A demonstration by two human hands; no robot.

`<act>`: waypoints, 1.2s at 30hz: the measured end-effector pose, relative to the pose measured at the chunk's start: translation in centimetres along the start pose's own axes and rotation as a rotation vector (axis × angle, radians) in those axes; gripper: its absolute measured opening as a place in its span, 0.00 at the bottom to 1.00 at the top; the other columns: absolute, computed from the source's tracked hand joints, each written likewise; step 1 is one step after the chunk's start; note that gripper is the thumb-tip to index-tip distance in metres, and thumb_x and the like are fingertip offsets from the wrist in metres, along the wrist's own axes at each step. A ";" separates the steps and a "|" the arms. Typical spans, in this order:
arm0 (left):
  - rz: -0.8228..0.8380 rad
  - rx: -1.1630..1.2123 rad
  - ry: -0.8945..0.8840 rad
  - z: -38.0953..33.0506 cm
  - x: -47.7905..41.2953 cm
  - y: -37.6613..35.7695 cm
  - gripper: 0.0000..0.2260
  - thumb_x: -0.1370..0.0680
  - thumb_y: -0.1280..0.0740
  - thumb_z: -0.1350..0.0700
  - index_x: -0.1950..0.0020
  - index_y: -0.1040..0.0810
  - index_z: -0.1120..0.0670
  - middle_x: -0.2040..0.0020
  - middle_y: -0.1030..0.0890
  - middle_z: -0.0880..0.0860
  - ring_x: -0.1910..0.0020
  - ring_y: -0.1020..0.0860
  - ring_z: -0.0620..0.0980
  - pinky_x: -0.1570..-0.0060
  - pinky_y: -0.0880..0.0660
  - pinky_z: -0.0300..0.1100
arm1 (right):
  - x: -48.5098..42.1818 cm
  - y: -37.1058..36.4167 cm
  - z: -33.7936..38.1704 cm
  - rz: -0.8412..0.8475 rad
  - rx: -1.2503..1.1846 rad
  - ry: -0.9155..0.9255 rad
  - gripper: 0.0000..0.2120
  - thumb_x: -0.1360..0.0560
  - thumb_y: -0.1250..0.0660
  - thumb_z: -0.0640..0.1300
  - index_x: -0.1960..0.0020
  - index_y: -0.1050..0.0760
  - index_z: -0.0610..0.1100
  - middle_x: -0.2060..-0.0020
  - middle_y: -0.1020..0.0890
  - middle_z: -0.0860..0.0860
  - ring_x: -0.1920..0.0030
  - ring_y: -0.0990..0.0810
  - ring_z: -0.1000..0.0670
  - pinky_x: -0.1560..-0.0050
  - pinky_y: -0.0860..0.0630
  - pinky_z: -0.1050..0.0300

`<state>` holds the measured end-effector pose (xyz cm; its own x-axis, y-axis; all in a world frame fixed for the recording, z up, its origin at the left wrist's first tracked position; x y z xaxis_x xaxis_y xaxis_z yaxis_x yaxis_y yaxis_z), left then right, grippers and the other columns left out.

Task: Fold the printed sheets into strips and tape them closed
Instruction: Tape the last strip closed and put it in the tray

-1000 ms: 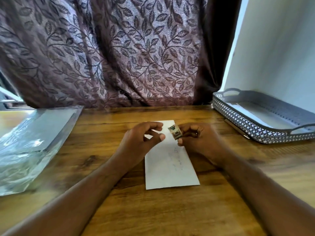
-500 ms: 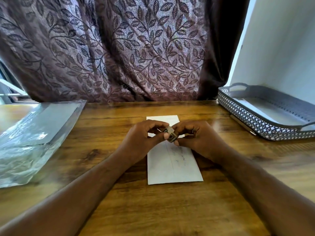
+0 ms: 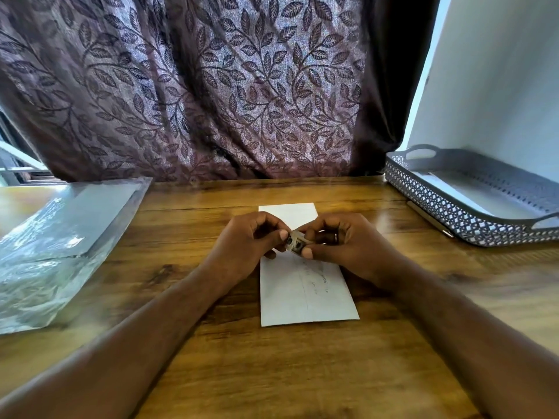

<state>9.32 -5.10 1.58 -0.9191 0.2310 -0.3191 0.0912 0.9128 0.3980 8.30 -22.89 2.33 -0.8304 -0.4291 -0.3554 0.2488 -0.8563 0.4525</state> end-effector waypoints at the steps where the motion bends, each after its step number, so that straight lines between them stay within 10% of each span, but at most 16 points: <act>1: -0.002 -0.001 0.001 0.0 0.0 -0.1 0.02 0.22 0.29 0.60 0.51 0.18 0.55 0.58 0.15 0.49 0.58 0.16 0.45 0.60 0.19 0.39 | 0.0 0.1 0.0 -0.013 -0.030 -0.003 0.10 0.29 0.22 0.39 0.50 0.19 0.44 0.49 0.14 0.50 0.48 0.15 0.52 0.48 0.19 0.60; 16: -0.074 0.005 0.073 0.6 -0.3 0.4 0.03 0.21 0.30 0.59 0.53 0.18 0.52 0.59 0.15 0.49 0.59 0.15 0.48 0.58 0.17 0.47 | 0.1 1.8 -1.0 -0.189 0.160 -0.119 0.24 0.32 0.19 0.46 0.39 0.23 0.53 0.53 0.15 0.56 0.51 0.16 0.57 0.48 0.17 0.59; 21: -0.110 0.067 0.091 0.6 -0.1 0.9 0.05 0.20 0.32 0.60 0.53 0.18 0.53 0.59 0.14 0.46 0.60 0.15 0.48 0.60 0.18 0.43 | 0.7 5.9 -2.0 -0.383 0.482 -0.229 0.24 0.32 0.19 0.51 0.39 0.24 0.54 0.53 0.18 0.61 0.57 0.21 0.65 0.62 0.28 0.73; 27: -0.098 0.088 0.094 0.5 -0.1 0.5 0.04 0.21 0.30 0.62 0.50 0.17 0.53 0.56 0.14 0.48 0.58 0.15 0.48 0.61 0.18 0.43 | 3.4 12.7 -4.1 -0.639 0.718 -0.438 0.29 0.30 0.21 0.47 0.32 0.25 0.44 0.45 0.15 0.45 0.44 0.18 0.43 0.48 0.28 0.56; 36: -0.096 0.067 0.071 -0.2 0.2 0.5 0.06 0.22 0.29 0.62 0.50 0.17 0.51 0.54 0.14 0.48 0.58 0.15 0.48 0.59 0.17 0.45 | 4.1 13.5 -4.7 -0.641 0.841 -0.567 0.28 0.28 0.24 0.49 0.32 0.26 0.41 0.42 0.16 0.40 0.41 0.19 0.39 0.43 0.26 0.51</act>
<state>9.12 -4.65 1.94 -0.9493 0.1194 -0.2908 0.0247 0.9505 0.3098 10.64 -37.59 3.17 -0.8378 0.3756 -0.3963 -0.5187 -0.3209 0.7924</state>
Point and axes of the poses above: each hand's wrist, its own x-axis away from the middle knuckle, its own y-axis out of the back of the hand, z = x × y, the point moved 7 cm from there along -x, towards the middle knuckle
